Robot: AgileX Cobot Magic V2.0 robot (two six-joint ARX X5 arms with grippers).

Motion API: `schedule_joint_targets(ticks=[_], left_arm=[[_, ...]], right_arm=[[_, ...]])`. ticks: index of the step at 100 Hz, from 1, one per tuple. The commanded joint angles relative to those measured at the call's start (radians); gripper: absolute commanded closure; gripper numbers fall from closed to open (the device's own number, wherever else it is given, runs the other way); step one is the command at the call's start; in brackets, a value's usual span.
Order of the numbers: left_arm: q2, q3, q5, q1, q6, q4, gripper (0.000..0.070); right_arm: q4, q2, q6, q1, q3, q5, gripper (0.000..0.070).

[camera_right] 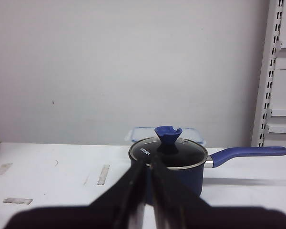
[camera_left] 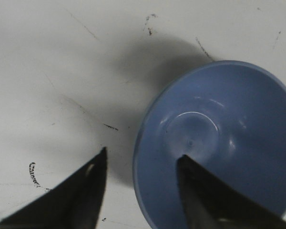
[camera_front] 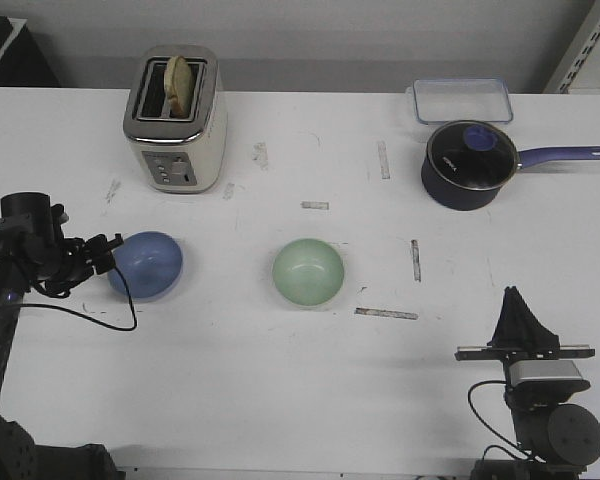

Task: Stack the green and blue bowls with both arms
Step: 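Grip the blue bowl rim with the left gripper and lift it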

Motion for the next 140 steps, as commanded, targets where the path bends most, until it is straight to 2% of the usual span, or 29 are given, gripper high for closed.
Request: schedule_joint_targets(ticks=[1,5,15,43,48,58,63,72,84,115,140], left_arm=[[0.029,0.018,0.006,0.002,0.008,0.000,0.0225],[0.041,0.018,0.006,0.002,0.008,0.002,0.0203],[0.071,0.018,0.006,0.002,0.009,0.002,0.0204],[0.153,0.018,0.006,-0.003,0.025,0.011,0.0228],[0.163,0.018,0.006,-0.003,0.024,0.016,0.0291],[0.180,0.018,0.006,-0.011,0.024,0.023,0.0506],[0.186,0.018,0.006,-0.014,0.025,0.025,0.0548],[0.187,0.018,0.006,-0.018,0.024,0.027,0.0561],[0.187,0.020,0.006,-0.025,0.024,0.026,0.0700],[0.186,0.096,0.006,-0.096,0.018,-0.071,0.0700],[0.190,0.198,0.006,-0.246,-0.086,-0.123,0.0700]], right_arm=[[0.012,-0.002,-0.004,0.000,0.003,0.001,0.0692],[0.012,-0.002,-0.005,0.000,0.003,0.001,0.0692],[0.012,-0.002,-0.004,0.000,0.003,0.001,0.0692],[0.012,-0.002,-0.004,0.000,0.003,0.001,0.0692],[0.012,-0.002,-0.005,0.000,0.003,0.001,0.0692],[0.012,-0.002,-0.004,0.000,0.003,0.001,0.0692],[0.012,-0.002,-0.004,0.000,0.003,0.001,0.0692],[0.012,-0.002,-0.005,0.000,0.003,0.001,0.0692],[0.012,-0.002,-0.005,0.000,0.003,0.001,0.0693],[0.012,-0.002,-0.005,0.000,0.003,0.001,0.0692],[0.012,-0.002,-0.004,0.000,0.003,0.001,0.0692]])
